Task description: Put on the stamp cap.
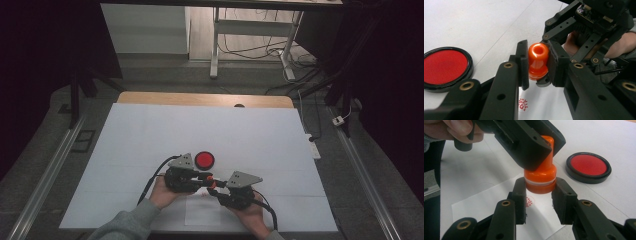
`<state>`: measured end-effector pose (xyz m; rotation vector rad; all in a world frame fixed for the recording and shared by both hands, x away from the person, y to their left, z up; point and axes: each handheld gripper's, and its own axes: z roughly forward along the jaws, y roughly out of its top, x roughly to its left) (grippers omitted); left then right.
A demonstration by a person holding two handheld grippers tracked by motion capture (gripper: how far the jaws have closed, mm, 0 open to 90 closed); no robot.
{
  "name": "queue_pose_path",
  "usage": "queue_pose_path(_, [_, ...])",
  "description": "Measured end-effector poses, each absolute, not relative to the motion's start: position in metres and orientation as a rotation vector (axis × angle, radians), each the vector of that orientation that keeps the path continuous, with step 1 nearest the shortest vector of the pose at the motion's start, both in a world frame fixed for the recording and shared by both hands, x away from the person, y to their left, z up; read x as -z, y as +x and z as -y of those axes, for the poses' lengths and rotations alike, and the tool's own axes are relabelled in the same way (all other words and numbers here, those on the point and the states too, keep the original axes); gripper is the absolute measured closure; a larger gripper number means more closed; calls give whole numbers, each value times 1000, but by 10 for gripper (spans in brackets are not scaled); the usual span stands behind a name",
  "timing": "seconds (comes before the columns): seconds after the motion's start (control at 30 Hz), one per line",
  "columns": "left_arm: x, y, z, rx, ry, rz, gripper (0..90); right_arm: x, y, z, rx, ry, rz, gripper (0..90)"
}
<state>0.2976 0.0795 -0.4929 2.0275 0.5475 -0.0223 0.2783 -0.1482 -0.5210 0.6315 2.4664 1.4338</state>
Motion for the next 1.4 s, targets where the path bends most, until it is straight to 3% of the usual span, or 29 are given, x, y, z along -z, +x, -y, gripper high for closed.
queue_pose_path(1.4, [501,291,-78,-28,1995,-534,723,521,276,149,-1463,688,-2457,646])
